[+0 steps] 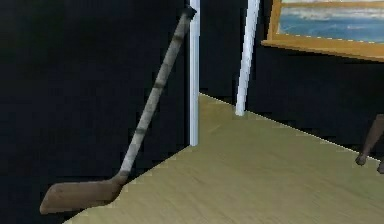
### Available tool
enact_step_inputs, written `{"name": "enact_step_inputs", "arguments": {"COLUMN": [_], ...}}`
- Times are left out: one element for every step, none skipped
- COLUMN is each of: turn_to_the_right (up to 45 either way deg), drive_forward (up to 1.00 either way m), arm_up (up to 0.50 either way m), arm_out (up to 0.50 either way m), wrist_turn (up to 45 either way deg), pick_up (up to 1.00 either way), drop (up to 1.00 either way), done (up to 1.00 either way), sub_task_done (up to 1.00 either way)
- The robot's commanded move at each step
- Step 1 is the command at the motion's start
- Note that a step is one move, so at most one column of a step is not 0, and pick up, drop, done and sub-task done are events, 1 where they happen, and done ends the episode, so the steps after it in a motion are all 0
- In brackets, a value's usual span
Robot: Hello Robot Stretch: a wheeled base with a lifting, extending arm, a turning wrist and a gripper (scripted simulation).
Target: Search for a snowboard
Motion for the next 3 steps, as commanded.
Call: {"name": "enact_step_inputs", "arguments": {"turn_to_the_right": [12.0,0.0,0.0], "drive_forward": [0.0,1.0,0.85], "arm_up": [0.0,0.0,0.0], "arm_out": [0.0,0.0,0.0], "wrist_turn": [0.0,0.0,0.0], "pick_up": [0.0,0.0,0.0], "drop": [0.0,0.0,0.0], "done": [0.0,0.0,0.0], "sub_task_done": [0.0,0.0,0.0]}}
